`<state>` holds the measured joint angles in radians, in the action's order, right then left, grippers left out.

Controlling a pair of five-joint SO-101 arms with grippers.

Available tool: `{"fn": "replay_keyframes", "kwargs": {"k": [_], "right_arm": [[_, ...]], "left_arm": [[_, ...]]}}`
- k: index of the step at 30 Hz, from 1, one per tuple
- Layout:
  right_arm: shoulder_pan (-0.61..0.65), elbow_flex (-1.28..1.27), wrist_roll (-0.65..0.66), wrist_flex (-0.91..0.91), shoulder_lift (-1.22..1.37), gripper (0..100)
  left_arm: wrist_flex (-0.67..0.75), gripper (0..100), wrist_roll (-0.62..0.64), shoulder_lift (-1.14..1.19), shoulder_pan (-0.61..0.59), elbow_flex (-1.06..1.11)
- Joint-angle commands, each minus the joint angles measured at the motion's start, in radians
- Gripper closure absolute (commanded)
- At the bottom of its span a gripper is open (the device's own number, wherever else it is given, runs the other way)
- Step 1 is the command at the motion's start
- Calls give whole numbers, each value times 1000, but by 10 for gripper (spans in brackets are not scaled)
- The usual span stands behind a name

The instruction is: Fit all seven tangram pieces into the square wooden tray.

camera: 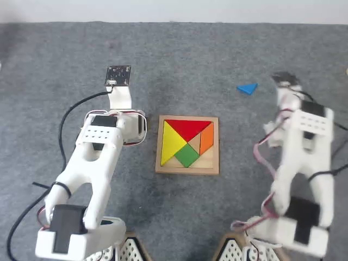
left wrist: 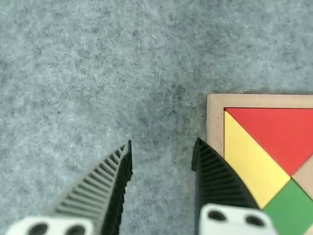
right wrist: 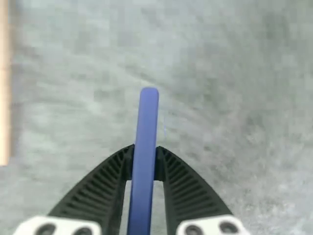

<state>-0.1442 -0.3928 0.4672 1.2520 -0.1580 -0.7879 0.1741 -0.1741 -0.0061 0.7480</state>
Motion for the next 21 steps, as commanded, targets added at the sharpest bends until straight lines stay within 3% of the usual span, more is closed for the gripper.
{"fn": "replay_keyframes", "kwargs": {"k": [1, 8, 21], "right_arm": [[183, 48, -12, 59, -122, 990], [447, 66, -98, 7, 7, 991], [590, 166, -259, 30, 278, 991]], "left_arm": [[18, 797, -6, -41, 11, -5], [20, 797, -6, -41, 11, -5], [17, 797, -6, -41, 11, -12]]}}
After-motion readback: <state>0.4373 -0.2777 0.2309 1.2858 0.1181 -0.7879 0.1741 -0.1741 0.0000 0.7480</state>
